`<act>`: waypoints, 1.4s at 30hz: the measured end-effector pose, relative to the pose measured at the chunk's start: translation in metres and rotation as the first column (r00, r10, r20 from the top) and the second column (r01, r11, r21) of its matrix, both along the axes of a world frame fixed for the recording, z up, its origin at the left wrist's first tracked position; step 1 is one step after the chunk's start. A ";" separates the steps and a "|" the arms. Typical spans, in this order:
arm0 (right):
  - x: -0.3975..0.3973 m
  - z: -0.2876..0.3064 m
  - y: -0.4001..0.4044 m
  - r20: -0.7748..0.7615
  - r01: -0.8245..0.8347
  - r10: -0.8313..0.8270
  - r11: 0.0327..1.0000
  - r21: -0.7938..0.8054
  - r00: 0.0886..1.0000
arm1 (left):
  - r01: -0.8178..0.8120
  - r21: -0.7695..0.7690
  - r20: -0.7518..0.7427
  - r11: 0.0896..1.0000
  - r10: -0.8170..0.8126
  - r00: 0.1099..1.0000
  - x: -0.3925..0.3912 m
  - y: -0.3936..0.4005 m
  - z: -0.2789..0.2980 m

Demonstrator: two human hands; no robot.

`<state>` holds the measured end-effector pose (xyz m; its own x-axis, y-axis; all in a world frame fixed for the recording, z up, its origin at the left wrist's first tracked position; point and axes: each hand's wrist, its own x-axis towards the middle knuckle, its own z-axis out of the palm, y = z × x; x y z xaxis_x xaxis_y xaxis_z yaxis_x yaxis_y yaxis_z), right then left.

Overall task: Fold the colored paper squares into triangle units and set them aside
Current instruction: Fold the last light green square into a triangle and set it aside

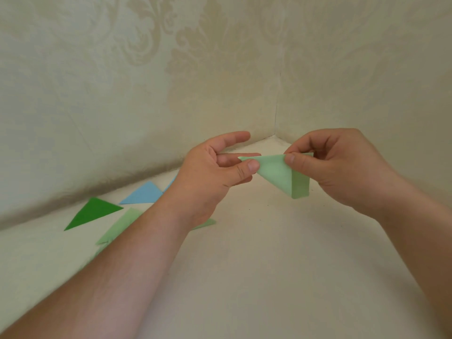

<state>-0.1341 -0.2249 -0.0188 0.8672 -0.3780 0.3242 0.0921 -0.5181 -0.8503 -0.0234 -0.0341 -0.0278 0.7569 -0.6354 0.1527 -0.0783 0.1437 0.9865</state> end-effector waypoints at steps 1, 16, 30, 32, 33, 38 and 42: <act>0.000 0.000 0.000 0.003 0.008 -0.008 1.000 -0.002 1.000 | -0.003 -0.021 -0.030 1.000 0.003 1.000 0.000 0.000 0.000; 0.013 -0.012 0.022 -0.024 -0.022 0.036 0.896 0.444 0.999 | 0.031 -0.085 -0.271 0.996 -0.053 0.961 -0.007 -0.014 -0.010; 0.015 -0.010 0.024 -0.004 0.032 -0.035 0.872 0.489 0.999 | 0.062 0.116 -0.172 0.991 -0.041 0.984 -0.010 -0.014 -0.014; 0.015 -0.009 0.026 -0.005 0.031 -0.033 0.867 0.497 0.999 | 0.046 0.104 -0.171 0.994 -0.028 0.985 -0.010 -0.015 -0.015; 0.016 -0.009 0.026 -0.003 0.035 -0.039 0.864 0.502 0.999 | 0.045 0.099 -0.179 0.994 -0.026 0.983 -0.011 -0.015 -0.016; 0.015 -0.008 0.026 0.030 0.049 -0.076 0.854 0.517 0.997 | 0.105 0.153 -0.192 0.983 -0.075 0.979 -0.017 -0.016 -0.014; 0.015 -0.007 0.024 0.038 0.055 -0.087 0.854 0.518 0.996 | 0.094 0.159 -0.172 0.983 -0.066 0.983 -0.016 -0.018 -0.015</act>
